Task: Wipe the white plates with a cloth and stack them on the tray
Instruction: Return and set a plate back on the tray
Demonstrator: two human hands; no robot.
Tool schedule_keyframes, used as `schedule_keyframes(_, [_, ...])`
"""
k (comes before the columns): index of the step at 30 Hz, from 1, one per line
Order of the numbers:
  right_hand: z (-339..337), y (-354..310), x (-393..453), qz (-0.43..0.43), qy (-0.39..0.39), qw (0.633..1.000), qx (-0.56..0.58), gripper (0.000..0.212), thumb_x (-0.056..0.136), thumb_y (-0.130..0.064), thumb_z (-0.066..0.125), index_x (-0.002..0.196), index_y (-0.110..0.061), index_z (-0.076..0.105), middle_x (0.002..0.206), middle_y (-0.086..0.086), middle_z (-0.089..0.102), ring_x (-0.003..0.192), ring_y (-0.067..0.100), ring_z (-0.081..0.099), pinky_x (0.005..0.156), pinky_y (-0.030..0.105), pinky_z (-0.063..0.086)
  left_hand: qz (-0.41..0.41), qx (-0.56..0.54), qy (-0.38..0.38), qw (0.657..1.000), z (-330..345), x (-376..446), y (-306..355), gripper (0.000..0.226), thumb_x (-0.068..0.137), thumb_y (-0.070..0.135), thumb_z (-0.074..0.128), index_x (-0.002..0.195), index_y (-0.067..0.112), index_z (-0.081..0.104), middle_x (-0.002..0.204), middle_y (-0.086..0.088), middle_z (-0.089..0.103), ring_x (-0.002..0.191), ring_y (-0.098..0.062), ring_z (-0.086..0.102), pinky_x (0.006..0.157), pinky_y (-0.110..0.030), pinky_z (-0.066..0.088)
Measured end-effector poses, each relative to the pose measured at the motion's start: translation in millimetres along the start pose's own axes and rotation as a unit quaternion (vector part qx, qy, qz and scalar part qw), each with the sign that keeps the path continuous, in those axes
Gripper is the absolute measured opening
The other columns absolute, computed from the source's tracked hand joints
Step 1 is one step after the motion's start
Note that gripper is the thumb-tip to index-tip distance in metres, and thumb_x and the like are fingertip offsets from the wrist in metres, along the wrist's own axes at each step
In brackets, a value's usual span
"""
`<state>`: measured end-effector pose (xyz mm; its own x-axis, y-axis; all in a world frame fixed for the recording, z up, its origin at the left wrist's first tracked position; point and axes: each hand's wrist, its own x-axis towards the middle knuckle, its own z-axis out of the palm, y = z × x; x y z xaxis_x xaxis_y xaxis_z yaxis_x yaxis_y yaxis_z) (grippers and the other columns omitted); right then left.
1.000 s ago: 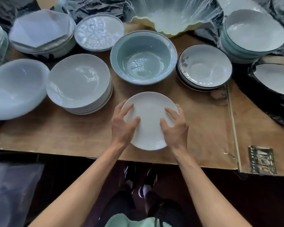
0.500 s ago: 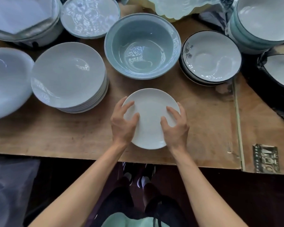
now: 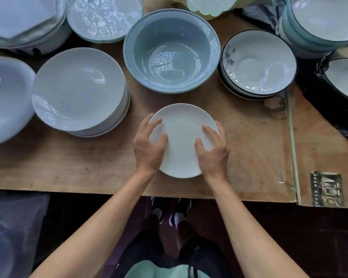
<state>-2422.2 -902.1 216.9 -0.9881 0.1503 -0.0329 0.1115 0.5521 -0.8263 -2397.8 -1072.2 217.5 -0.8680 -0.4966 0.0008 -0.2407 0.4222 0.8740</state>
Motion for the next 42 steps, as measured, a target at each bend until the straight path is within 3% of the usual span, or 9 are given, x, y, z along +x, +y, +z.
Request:
schedule_keyframes(12, [4,0,0,-0.014,-0.015,0.999,-0.048,0.038,0.088,-0.022,0.067,0.126,-0.019,0.066,0.151,0.006,0.043,0.137,0.024,0.043,0.106,0.046,0.046,-0.006,0.023,-0.032,0.999,0,3,-4,0.04,0.087,0.013,0.068,0.127,0.018,0.069,0.149,0.002,0.053,0.134,-0.007,0.048,0.102,-0.001,0.029])
schedule_keyframes(14, [3,-2,0,-0.017,-0.02,0.998,-0.065,0.038,0.088,-0.023,0.066,0.127,-0.02,0.065,0.15,0.007,0.044,0.136,0.025,0.042,0.107,0.047,0.044,0.005,0.047,-0.049,0.998,-1,4,-3,0.04,0.089,0.014,0.067,0.128,0.018,0.068,0.149,0.0,0.051,0.135,-0.012,0.048,0.104,-0.007,0.031])
schedule_keyframes(17, [0,-5,-1,-0.02,-0.032,0.995,-0.092,0.04,0.09,-0.025,0.064,0.129,-0.021,0.062,0.15,0.008,0.043,0.134,0.028,0.04,0.108,0.049,0.042,0.021,0.092,-0.084,0.992,-4,7,0,0.039,0.092,0.016,0.065,0.131,0.021,0.065,0.151,-0.003,0.047,0.138,-0.018,0.045,0.111,-0.027,0.036])
schedule_keyframes(23, [-13,-8,0,-0.007,-0.111,0.979,-0.168,0.048,0.096,-0.032,0.056,0.144,-0.027,0.049,0.162,0.009,0.025,0.144,0.031,0.03,0.116,0.046,0.035,0.081,0.211,-0.158,0.961,-19,14,7,0.042,0.094,0.019,0.064,0.136,0.019,0.061,0.16,-0.009,0.035,0.15,-0.029,0.027,0.117,-0.049,0.029])
schedule_keyframes(28, [-31,-10,-12,0.004,-0.129,0.975,-0.181,0.052,0.097,-0.025,0.056,0.148,-0.022,0.045,0.16,0.007,0.031,0.143,0.028,0.035,0.114,0.046,0.038,0.238,0.256,-0.189,0.918,-23,12,26,0.041,0.092,0.016,0.067,0.132,0.012,0.065,0.149,-0.015,0.051,0.141,-0.037,0.042,0.113,-0.053,0.034])
schedule_keyframes(31, [-46,-11,-23,0.003,-0.114,0.975,-0.192,0.047,0.098,-0.024,0.055,0.144,-0.018,0.049,0.15,0.005,0.046,0.134,0.028,0.046,0.108,0.047,0.043,0.271,0.261,-0.26,0.889,-15,9,42,0.043,0.098,0.025,0.059,0.14,0.018,0.058,0.147,-0.006,0.055,0.136,-0.03,0.048,0.113,-0.046,0.034])
schedule_keyframes(34, [-67,-8,-39,0.018,-0.097,0.971,-0.216,0.037,0.098,-0.028,0.053,0.135,-0.023,0.056,0.138,0.0,0.055,0.123,0.027,0.053,0.1,0.045,0.048,0.326,0.295,-0.326,0.837,0,4,58,0.045,0.102,0.035,0.05,0.146,0.025,0.052,0.148,0.0,0.055,0.135,-0.027,0.049,0.11,-0.044,0.036])
schedule_keyframes(42, [-153,38,-122,0.183,-0.049,0.943,-0.273,0.044,0.1,-0.036,0.052,0.143,-0.026,0.05,0.145,-0.004,0.052,0.129,0.028,0.05,0.105,0.045,0.043,0.472,0.317,-0.436,0.698,57,-55,106,0.047,0.102,0.039,0.047,0.146,0.024,0.05,0.147,-0.001,0.054,0.133,-0.026,0.05,0.107,-0.044,0.041])
